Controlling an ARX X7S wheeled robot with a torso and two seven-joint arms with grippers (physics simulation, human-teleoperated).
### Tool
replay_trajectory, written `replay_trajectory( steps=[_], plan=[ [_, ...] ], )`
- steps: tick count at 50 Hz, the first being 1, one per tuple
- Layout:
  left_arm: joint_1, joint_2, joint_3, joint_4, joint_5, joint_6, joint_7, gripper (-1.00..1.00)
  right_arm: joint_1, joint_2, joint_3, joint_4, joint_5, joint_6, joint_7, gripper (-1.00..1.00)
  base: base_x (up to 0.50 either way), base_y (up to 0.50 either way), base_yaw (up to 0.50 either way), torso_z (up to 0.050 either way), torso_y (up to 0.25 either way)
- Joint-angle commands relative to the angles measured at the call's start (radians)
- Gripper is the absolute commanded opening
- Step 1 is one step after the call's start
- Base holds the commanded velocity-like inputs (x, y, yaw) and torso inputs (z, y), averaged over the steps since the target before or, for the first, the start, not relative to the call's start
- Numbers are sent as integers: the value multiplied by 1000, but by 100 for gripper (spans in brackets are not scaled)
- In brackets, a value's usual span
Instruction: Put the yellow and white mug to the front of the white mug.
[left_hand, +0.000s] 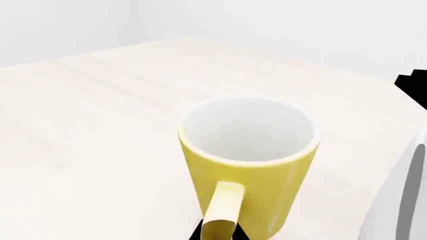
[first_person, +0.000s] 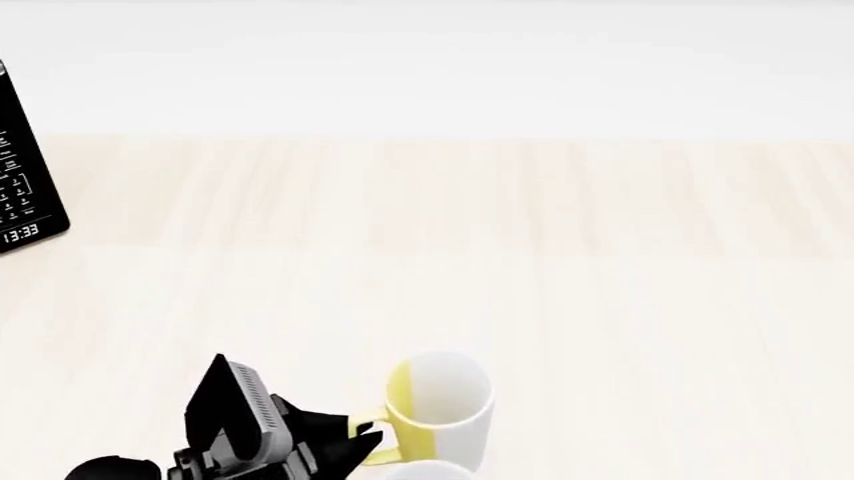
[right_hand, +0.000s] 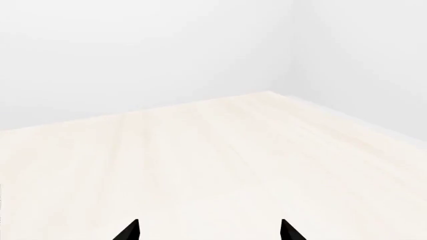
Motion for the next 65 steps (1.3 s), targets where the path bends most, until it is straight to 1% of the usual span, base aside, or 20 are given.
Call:
replay_trajectory(
  steps=[1,3,4,6,9,25,31,33,35,36,41,42,43,45,46,50,53,54,61,65],
  plan=[
    [2,-3,10,-14,9,-12,-23,-100,1,4,-5,-3,1,3,5,100,0,0,0,0,0],
    [0,-3,5,-14,7,-25,-32,-100,-1,4,-5,-2,2,0,5,100,0,0,0,0,0],
    [1,-3,1,-14,2,-30,-19,100,-1,4,-5,-2,2,-1,5,100,0,0,0,0,0],
    [4,-3,-1,-14,3,-15,-29,100,-1,5,-7,-5,2,2,6,100,0,0,0,0,0],
    [0,-3,-6,-14,4,-30,-34,100,-1,6,-6,-3,4,0,6,100,0,0,0,0,0],
    [-5,-4,-44,-14,-4,-47,-11,100,-1,11,-11,-4,8,0,11,100,0,0,0,0,0],
    [-7,-7,-69,-14,-22,-57,54,100,1,12,-13,0,9,-2,12,100,0,0,0,0,0],
    [-12,-8,-83,-14,-41,-81,107,100,0,12,-14,0,8,-4,12,100,0,0,0,0,0],
    [-12,-9,-91,-14,-44,-78,118,100,0,12,-15,1,9,-5,13,100,0,0,0,0,0],
    [-14,-10,-102,-13,-60,-91,153,100,0,13,-15,0,9,-4,13,100,0,0,0,0,0],
    [-17,-14,-121,-10,-83,-104,218,100,3,13,-18,2,9,-2,15,100,0,0,0,0,0],
    [-16,-16,-126,-2,-94,-115,246,100,3,13,-19,2,9,-3,15,100,0,0,0,0,0],
    [-15,-16,-126,0,-94,-116,246,100,3,14,-19,2,9,-3,15,100,0,0,0,0,0],
    [-1,-21,-139,53,-118,-159,263,100,2,14,-19,1,10,-3,16,100,0,0,0,0,0],
    [14,-25,-150,111,-142,-222,284,100,2,14,-19,1,10,-3,17,100,0,0,0,0,0],
    [64,-35,-165,272,-180,-331,291,100,3,15,-21,2,11,-4,17,100,0,0,0,0,0],
    [73,-40,-170,307,-194,-360,294,100,4,15,-23,3,11,-4,18,100,0,0,0,0,0],
    [69,-43,-184,317,-218,-390,306,100,4,15,-23,5,10,-6,18,100,0,0,0,0,0],
    [78,-55,-195,363,-254,-432,327,100,5,17,-26,4,12,-4,20,100,0,0,0,0,0],
    [103,-62,-205,442,-287,-492,338,100,5,18,-27,1,12,-2,23,100,0,0,0,0,0]
  ],
)
